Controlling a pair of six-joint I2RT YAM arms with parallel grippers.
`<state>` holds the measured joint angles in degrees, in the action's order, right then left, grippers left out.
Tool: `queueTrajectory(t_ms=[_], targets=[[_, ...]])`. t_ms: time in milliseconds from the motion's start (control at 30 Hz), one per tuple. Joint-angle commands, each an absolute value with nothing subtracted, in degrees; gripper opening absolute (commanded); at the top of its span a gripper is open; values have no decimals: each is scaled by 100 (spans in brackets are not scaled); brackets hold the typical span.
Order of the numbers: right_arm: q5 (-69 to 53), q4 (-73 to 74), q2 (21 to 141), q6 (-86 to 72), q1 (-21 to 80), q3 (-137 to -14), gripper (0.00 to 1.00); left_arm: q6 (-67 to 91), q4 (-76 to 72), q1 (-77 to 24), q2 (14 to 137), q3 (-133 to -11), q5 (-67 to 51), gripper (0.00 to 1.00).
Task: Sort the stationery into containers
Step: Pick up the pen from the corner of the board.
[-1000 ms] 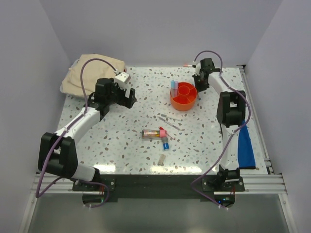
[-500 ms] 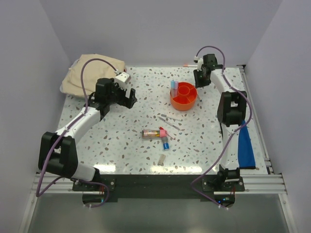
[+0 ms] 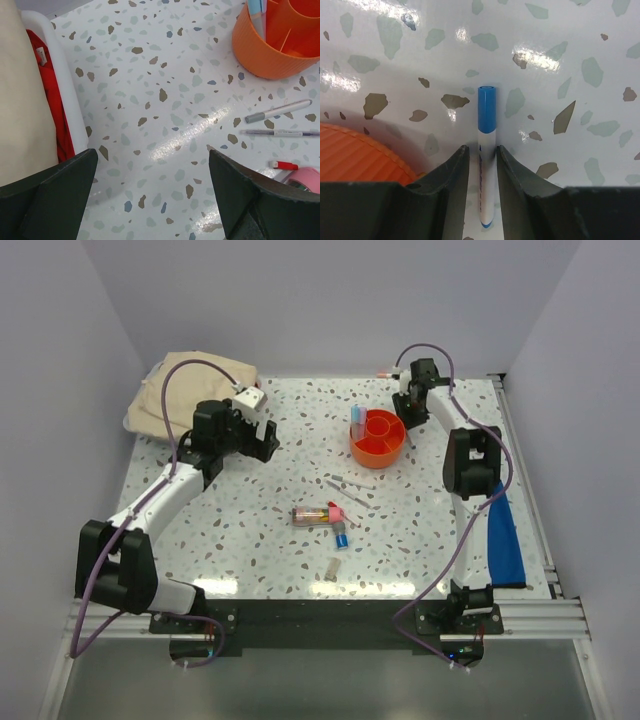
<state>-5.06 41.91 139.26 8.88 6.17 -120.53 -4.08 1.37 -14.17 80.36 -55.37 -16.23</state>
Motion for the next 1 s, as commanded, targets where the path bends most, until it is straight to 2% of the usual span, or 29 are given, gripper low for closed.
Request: queueTrajectory(t_ms=[0,133,167,267,433,600,667,800,967], targets=[[-396,4570,14088,949,668,-11883,30,-492,-26,-1441,7849,-5484,-1582,98],[-483,4667,14168,958,642,-11821,19,-510,-9,-1441,7840,-5511,-1582,98],[-553,4693,14177,984,624,-11813,11,-527,-17,-1441,7840,-5528,-1582,98],[-703,4746,14203,1072,580,-11769,0,-527,-96,-1441,7884,-5555,-1591,98],[-800,4667,13730,1231,519,-11821,0,-545,-167,-1441,7945,-5634,-1679,98],[-1529,4020,12456,951,387,-11709,0,-571,-281,-1441,8051,-5748,-1740,98],[-2080,3109,11965,801,299,-11244,0,-580,-299,-1441,8094,-5800,-1749,98],[-2373,926,10411,309,272,-8963,0,-598,-202,-1450,8147,-5880,-1810,98],[-2566,-648,9879,-263,272,-7639,0,-624,-80,-1476,8077,-5862,-1802,98]])
